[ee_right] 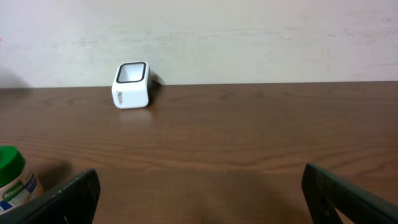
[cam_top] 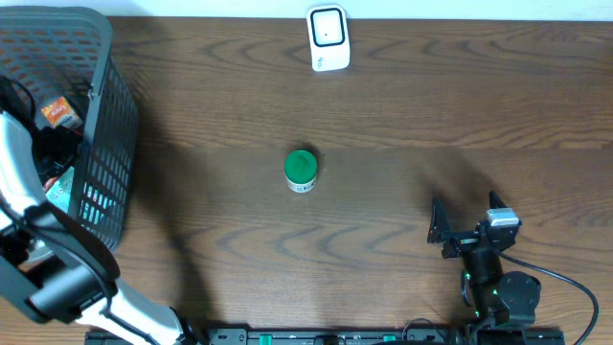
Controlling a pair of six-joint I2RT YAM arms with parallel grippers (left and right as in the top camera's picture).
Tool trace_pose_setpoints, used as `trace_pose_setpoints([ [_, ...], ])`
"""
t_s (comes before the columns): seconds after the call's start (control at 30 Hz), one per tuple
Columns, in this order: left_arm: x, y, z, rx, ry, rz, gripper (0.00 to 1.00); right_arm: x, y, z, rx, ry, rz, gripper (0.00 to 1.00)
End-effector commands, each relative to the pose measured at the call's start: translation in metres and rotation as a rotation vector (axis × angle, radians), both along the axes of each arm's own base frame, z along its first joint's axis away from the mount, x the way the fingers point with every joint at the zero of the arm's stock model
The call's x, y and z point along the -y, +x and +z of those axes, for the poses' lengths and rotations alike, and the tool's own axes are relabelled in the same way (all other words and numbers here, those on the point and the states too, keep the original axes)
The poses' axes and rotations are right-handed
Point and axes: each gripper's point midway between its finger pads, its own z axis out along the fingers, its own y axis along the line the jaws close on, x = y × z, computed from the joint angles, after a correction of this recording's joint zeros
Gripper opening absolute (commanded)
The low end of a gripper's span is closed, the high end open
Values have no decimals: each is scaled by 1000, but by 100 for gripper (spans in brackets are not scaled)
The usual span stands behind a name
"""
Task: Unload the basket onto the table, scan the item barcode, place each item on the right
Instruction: 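Reach the left gripper into the basket and grasp the mint-green wipe pack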
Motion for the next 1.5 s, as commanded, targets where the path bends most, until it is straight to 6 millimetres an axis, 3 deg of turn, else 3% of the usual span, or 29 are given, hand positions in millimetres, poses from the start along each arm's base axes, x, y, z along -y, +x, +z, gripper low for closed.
trace_pose_setpoints([
  [0.0, 3, -2, -33, -65, -53, 64, 98, -4, -1, 0, -1, 10, 20, 99],
  [0.23, 5, -5, -78, -158, -111, 98, 98, -4, -1, 0, -1, 10, 19, 99],
  [0.37, 2, -6, -94, -187, -112, 102, 98, -4, -1, 0, -1, 10, 19, 99],
  [0.67, 3, -8, -103, -210, -121, 102, 97, -4, -1, 0, -1, 10, 20, 99],
  [0.97, 6, -16, -101, -245, -130, 102, 8, -4, -1, 0, -1, 10, 20, 99],
  [1.03, 7, -18, -100, -251, -134, 102, 8, -4, -1, 0, -1, 10, 20, 99],
  [1.13, 7, -18, -90, -251, -134, 101, 7, -4, -1, 0, -1, 10, 20, 99],
  [1.23, 3, -13, -65, -211, -110, 103, 7, -4, -1, 0, -1, 10, 19, 99],
  [1.3, 0, -8, -40, -163, -81, 103, 7, -4, -1, 0, -1, 10, 20, 99],
  [1.47, -2, -5, 43, 25, 32, 114, 7, -4, -1, 0, -1, 10, 19, 99],
])
